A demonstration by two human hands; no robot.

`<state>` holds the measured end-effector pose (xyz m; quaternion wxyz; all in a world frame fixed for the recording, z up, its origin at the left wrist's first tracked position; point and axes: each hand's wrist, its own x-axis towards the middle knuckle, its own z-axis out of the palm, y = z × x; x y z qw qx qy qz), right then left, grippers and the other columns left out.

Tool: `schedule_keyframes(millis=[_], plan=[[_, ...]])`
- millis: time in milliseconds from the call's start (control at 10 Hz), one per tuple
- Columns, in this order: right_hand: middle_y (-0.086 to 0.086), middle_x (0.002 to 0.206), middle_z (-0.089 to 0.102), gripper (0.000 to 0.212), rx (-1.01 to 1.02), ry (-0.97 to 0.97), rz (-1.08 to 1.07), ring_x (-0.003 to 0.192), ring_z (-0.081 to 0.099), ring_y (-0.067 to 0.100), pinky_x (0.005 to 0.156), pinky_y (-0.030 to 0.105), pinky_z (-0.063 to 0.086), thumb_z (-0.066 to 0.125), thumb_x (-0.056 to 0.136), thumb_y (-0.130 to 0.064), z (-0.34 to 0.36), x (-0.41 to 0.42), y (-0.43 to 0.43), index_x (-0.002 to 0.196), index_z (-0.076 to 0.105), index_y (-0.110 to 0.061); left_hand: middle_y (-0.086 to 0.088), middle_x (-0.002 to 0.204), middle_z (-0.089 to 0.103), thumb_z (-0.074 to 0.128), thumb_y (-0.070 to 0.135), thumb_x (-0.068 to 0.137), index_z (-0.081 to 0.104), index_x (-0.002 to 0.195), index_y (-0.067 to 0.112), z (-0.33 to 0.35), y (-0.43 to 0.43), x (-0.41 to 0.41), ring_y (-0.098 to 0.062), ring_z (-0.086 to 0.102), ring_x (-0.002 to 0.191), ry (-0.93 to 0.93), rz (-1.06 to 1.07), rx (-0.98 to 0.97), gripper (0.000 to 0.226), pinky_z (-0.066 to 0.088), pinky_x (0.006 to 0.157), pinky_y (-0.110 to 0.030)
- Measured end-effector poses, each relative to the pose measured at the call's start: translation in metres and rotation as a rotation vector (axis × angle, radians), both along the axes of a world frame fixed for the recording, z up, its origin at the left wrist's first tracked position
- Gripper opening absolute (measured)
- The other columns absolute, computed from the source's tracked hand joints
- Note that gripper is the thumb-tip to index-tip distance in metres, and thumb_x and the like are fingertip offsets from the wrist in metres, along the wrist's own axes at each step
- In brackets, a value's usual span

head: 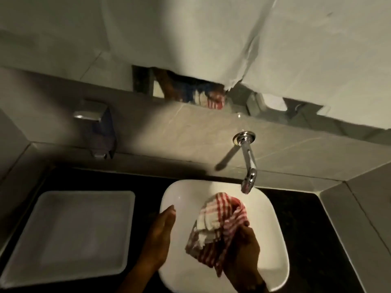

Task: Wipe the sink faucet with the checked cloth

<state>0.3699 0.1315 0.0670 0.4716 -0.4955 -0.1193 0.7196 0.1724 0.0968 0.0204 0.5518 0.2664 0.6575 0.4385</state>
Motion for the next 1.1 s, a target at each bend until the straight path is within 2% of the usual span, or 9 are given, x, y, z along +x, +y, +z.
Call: schedule_keyframes(millis=[100,200,300,400,500,600,700,900,1100], plan=[[0.020,0.116,0.080,0.068,-0.081,0.119,0.115,0.112,0.070,0.044,0.104,0.056,0.051,0.077,0.065,-0.052,0.001,-0.009,-0.015,0.117,0.080,-0.009,-0.007,0.120,0.072,0.035,0.074,0.081,0.067,0.123,0.024,0.029,-0.010,-0.023,-0.027,0.065,0.115,-0.464,-0.081,-0.196,0.073,0.051,0.096,-0.041],[0.024,0.141,0.069,0.113,-0.111,0.232,0.349,0.134,0.061,0.050,0.113,0.065,0.045,0.090,0.045,-0.074,0.005,-0.039,-0.020,0.135,0.072,-0.010,-0.014,0.117,0.075,0.073,0.049,0.080,0.074,0.115,0.018,0.040,-0.036,-0.048,-0.032,0.071,0.109,-0.542,-0.081,-0.117,0.047,0.059,0.093,-0.044],[0.020,0.122,0.080,0.091,-0.076,0.108,0.512,0.108,0.079,0.040,0.089,0.055,0.064,0.094,0.049,-0.067,-0.005,-0.072,-0.018,0.119,0.082,-0.010,-0.015,0.116,0.075,0.086,0.020,0.067,0.065,0.123,0.011,0.031,-0.055,-0.071,-0.026,0.074,0.101,-0.279,0.069,-0.057,0.061,0.061,0.089,-0.045],[0.010,0.123,0.082,0.044,-0.028,-0.281,0.695,0.115,0.077,0.033,0.103,0.053,0.060,0.079,0.085,-0.042,-0.024,-0.110,-0.017,0.124,0.079,-0.022,-0.008,0.112,0.075,0.083,0.009,0.076,0.061,0.119,0.021,0.018,-0.078,-0.109,-0.018,0.075,0.094,-0.124,0.226,-0.040,0.050,0.062,0.077,-0.034],[0.003,0.116,0.084,0.026,0.045,-0.497,0.859,0.107,0.080,0.023,0.100,0.047,0.063,0.071,0.098,-0.025,-0.043,-0.163,-0.020,0.123,0.078,-0.021,-0.004,0.106,0.073,0.084,0.018,0.076,0.057,0.113,0.042,-0.004,-0.106,-0.163,-0.021,0.073,0.094,0.076,0.271,-0.040,0.052,0.060,0.068,-0.027],[0.009,0.120,0.082,0.030,0.171,-0.700,1.004,0.110,0.078,0.025,0.097,0.044,0.063,0.074,0.096,-0.015,-0.066,-0.223,-0.016,0.125,0.075,-0.011,-0.002,0.118,0.064,0.080,0.020,0.079,0.050,0.120,0.049,-0.028,-0.114,-0.213,-0.021,0.067,0.098,0.273,0.256,-0.144,0.058,0.061,0.074,-0.039],[0.017,0.131,0.072,0.042,0.319,-0.898,1.178,0.123,0.068,0.036,0.108,0.051,0.054,0.076,0.094,-0.023,-0.091,-0.280,-0.013,0.130,0.066,-0.004,-0.008,0.137,0.057,0.072,0.021,0.086,0.040,0.141,0.029,-0.055,-0.107,-0.249,-0.029,0.060,0.117,0.469,0.141,-0.309,0.064,0.054,0.096,-0.043],[0.021,0.161,0.045,0.100,0.404,-1.362,1.403,0.143,0.052,0.039,0.120,0.048,0.043,0.058,0.099,-0.053,-0.143,-0.323,-0.004,0.167,0.005,-0.002,-0.011,0.137,0.057,0.057,0.025,0.093,0.027,0.148,0.016,-0.096,-0.096,-0.262,-0.028,0.060,0.117,0.806,-0.056,-0.407,0.063,0.053,0.093,-0.041],[0.015,0.144,0.062,0.091,0.813,-1.672,1.564,0.126,0.065,0.033,0.104,0.043,0.052,0.051,0.103,-0.043,-0.148,-0.331,-0.001,0.169,-0.001,-0.008,-0.013,0.157,0.032,0.056,0.035,0.094,0.018,0.152,0.020,-0.075,-0.079,-0.251,-0.031,0.041,0.137,1.163,-0.222,-0.580,0.071,0.047,0.103,-0.045]])
